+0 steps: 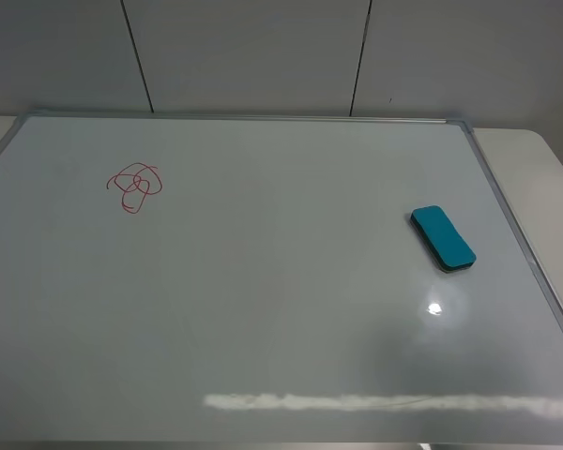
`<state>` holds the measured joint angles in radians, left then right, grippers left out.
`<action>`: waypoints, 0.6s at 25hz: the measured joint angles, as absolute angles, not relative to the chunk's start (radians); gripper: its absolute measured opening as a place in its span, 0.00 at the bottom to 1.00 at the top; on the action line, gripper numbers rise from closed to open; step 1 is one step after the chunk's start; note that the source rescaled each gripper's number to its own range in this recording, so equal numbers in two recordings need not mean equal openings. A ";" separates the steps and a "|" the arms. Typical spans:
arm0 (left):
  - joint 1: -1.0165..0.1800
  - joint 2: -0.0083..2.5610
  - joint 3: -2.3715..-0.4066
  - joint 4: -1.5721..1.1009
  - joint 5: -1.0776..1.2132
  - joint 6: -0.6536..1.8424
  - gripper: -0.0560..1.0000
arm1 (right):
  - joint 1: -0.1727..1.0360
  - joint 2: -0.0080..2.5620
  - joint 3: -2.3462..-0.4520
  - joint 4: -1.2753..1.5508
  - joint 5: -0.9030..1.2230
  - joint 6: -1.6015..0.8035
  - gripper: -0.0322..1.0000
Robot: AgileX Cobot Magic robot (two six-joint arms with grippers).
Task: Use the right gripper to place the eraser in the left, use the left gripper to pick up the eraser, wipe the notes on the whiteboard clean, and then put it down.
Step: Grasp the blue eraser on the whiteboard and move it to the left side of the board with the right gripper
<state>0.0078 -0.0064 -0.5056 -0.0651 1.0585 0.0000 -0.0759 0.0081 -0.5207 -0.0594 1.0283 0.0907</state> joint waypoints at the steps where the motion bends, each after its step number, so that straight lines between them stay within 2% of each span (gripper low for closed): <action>1: 0.008 -0.006 -0.506 -0.065 1.059 0.000 1.00 | -0.065 0.023 -0.532 -0.056 0.995 0.094 0.97; 6: 0.008 -0.006 -0.506 -0.065 1.059 0.000 1.00 | -0.019 0.215 -0.604 0.000 0.774 0.116 0.94; 15: 0.008 -0.006 -0.506 -0.065 1.059 0.000 1.00 | 0.007 0.707 -0.738 0.074 0.698 0.118 0.94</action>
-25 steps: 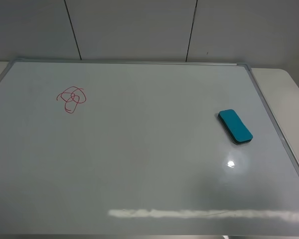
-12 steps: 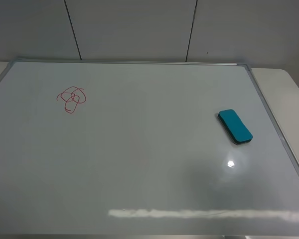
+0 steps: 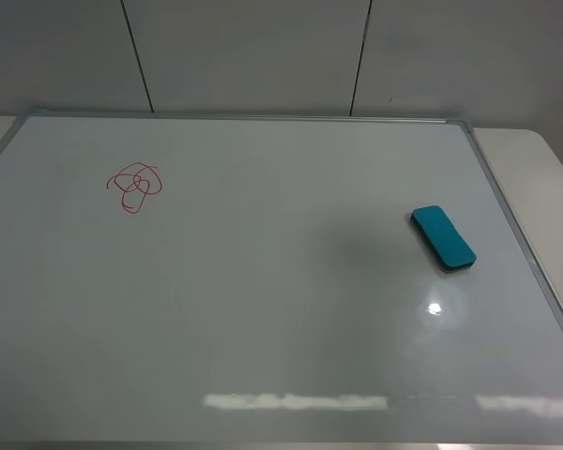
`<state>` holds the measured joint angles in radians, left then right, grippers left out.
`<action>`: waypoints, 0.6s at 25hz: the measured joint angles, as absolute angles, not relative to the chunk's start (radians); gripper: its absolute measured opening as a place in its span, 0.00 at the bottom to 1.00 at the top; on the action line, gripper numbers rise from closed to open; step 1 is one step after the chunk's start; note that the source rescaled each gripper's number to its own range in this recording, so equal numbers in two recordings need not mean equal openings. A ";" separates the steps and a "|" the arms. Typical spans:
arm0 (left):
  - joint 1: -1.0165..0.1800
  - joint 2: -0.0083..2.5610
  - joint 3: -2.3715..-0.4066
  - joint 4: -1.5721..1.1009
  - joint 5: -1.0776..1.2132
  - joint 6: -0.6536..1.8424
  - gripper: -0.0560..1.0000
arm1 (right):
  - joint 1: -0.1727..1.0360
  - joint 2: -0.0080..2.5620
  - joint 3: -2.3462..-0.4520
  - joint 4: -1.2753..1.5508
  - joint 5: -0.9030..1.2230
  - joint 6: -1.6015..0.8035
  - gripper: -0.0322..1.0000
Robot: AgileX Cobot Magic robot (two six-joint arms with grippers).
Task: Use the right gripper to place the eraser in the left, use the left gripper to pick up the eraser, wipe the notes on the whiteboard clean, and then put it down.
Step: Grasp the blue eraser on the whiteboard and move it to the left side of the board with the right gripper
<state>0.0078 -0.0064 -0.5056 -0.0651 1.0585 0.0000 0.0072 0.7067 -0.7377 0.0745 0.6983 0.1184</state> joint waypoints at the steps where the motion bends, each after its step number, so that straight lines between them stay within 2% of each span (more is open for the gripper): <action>1: 0.008 -0.006 -0.506 -0.065 1.059 0.000 1.00 | 0.015 0.760 -0.749 0.086 0.698 0.118 0.94; 10: 0.008 -0.006 -0.506 -0.065 1.059 0.000 1.00 | 0.034 1.110 -0.765 0.098 0.749 0.105 0.94; 15: 0.008 -0.006 -0.506 -0.065 1.059 0.000 1.00 | 0.034 1.198 -0.765 0.106 0.820 0.055 0.94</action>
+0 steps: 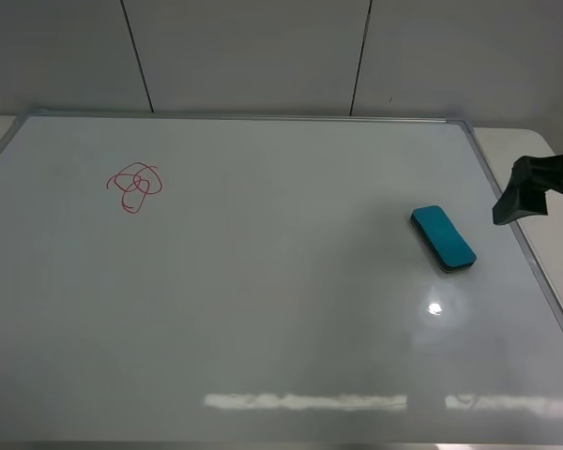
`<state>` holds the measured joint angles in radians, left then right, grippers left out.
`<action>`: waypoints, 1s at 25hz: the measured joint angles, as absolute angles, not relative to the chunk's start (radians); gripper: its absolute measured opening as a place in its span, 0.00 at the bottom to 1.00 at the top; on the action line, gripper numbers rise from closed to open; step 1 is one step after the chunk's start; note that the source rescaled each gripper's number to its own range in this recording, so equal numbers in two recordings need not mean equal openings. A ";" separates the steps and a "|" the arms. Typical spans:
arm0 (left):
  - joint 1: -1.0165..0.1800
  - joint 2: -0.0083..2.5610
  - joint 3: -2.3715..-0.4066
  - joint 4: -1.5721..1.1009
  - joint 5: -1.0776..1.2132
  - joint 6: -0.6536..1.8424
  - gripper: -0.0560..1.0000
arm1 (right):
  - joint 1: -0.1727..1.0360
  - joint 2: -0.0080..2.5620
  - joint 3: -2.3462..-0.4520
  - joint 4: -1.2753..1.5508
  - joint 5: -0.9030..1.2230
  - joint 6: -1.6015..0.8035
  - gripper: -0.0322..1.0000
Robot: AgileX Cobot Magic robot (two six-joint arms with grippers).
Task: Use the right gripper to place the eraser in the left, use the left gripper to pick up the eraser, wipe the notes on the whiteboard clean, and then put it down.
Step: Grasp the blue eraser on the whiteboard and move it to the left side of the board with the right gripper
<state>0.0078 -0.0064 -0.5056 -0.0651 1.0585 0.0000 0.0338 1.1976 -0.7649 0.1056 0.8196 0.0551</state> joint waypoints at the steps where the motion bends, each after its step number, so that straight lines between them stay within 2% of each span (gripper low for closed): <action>1: 0.008 -0.006 -0.506 -0.065 1.059 0.000 1.00 | 0.034 1.205 -0.765 0.106 0.820 0.045 0.94; 3: 0.008 -0.006 -0.506 -0.065 1.059 0.000 1.00 | 0.034 1.216 -0.765 0.106 0.815 0.028 0.92; 6: 0.008 -0.006 -0.506 -0.065 1.059 0.000 1.00 | 0.034 1.229 -0.766 0.104 0.808 0.024 0.81; 9: 0.008 -0.006 -0.506 -0.065 1.059 0.000 1.00 | 0.040 1.254 -0.766 0.085 0.795 0.028 0.53; 11: 0.008 -0.006 -0.506 -0.065 1.059 0.000 1.00 | 0.050 1.270 -0.766 0.068 0.761 0.030 0.26; 12: 0.008 -0.006 -0.506 -0.065 1.059 0.000 1.00 | 0.055 1.281 -0.769 0.061 0.753 0.031 0.17; 14: 0.008 -0.006 -0.506 -0.065 1.059 0.000 1.00 | 0.075 1.309 -0.784 0.035 0.743 0.031 0.08; 19: 0.008 -0.006 -0.506 -0.065 1.059 0.000 1.00 | 0.169 1.482 -0.882 -0.121 0.737 0.125 0.04; 25: 0.008 -0.006 -0.506 -0.065 1.059 0.000 1.00 | 0.278 1.658 -0.971 -0.216 0.731 0.161 0.04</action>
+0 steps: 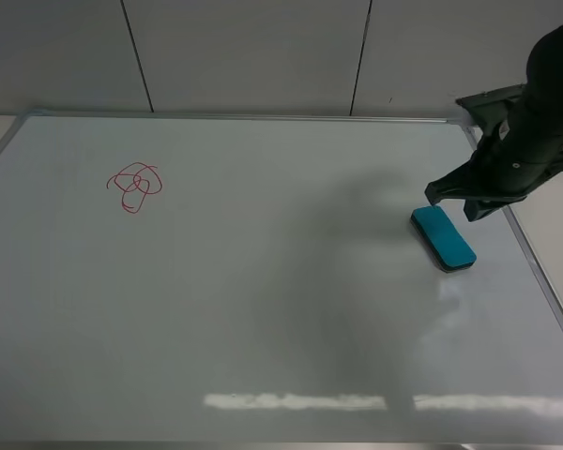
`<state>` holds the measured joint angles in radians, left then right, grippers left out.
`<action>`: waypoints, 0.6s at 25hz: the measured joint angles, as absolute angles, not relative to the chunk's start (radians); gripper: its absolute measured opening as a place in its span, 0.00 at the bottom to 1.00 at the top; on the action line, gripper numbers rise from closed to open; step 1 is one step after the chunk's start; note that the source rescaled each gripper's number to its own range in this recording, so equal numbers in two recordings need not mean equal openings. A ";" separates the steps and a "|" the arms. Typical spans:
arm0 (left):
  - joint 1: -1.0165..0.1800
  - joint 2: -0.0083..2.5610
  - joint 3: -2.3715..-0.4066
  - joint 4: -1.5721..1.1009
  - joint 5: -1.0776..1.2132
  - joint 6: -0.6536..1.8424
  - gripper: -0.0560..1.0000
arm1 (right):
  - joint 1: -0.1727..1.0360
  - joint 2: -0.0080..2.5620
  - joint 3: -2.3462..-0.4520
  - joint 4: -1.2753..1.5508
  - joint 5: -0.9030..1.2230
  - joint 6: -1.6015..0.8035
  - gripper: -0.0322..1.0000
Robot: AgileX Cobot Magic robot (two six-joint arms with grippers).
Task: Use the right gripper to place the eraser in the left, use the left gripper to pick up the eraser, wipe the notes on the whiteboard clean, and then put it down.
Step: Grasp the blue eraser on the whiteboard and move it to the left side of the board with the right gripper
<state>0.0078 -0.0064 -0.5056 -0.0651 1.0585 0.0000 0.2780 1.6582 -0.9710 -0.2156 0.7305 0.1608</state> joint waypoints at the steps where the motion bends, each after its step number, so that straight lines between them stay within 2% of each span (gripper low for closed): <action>1: 0.008 -0.006 -0.506 -0.065 1.059 0.000 1.00 | 0.289 1.683 -0.978 -0.221 0.728 0.162 0.04; 15: 0.008 -0.006 -0.506 -0.065 1.059 0.000 1.00 | 0.324 1.887 -0.999 -0.349 0.721 0.312 0.04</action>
<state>0.0078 -0.0064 -0.5056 -0.0651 1.0585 0.0000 0.3239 1.8867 -0.9993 -0.3490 0.7210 0.3120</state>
